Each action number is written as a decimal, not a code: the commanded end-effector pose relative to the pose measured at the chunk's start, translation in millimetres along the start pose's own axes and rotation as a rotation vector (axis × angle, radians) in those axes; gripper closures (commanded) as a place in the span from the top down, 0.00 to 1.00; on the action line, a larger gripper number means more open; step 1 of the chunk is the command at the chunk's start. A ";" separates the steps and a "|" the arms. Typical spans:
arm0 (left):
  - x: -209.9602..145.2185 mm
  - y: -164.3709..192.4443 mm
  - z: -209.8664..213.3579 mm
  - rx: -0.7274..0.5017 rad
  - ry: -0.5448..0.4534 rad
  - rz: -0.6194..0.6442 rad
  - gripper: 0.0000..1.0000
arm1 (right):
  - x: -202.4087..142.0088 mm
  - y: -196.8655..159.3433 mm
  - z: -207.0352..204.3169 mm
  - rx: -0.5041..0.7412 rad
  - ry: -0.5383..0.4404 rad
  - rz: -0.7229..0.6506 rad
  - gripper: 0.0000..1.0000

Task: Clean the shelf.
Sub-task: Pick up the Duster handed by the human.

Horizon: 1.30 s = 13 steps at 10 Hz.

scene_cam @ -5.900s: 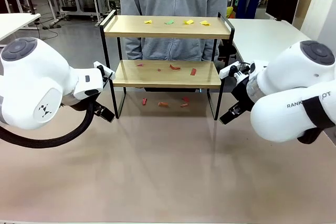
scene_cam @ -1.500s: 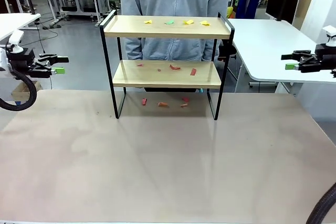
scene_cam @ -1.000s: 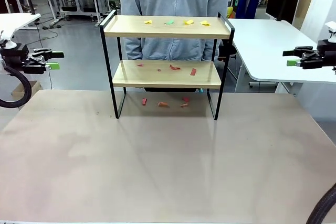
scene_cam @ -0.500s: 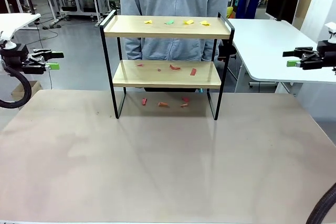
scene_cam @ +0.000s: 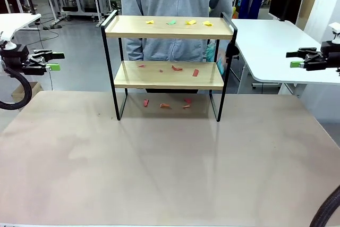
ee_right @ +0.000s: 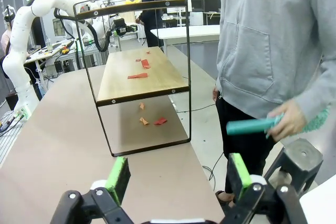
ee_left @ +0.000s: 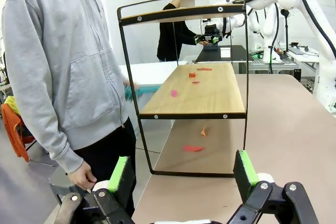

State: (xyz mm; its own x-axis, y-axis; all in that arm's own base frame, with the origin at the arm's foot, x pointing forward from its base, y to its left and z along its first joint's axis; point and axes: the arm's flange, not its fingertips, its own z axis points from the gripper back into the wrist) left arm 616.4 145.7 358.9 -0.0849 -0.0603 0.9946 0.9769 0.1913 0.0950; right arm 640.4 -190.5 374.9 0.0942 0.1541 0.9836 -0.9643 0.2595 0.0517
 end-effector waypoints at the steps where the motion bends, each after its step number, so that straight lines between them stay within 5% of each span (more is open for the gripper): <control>1: 1.7 -0.2 -0.1 -0.003 0.002 -0.003 1.00 | 2.3 0.1 -0.4 0.000 0.000 0.003 1.00; 13: 1.7 -0.2 -0.1 -0.003 0.002 -0.003 1.00 | 2.3 0.1 -0.4 0.000 0.000 0.003 1.00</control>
State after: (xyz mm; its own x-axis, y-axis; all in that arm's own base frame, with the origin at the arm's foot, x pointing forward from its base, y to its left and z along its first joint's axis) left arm 616.4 145.7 358.9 -0.0849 -0.0603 0.9946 0.9769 0.1913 0.0950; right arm 640.4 -190.6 374.9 0.0942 0.1541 0.9836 -0.9643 0.2595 0.0517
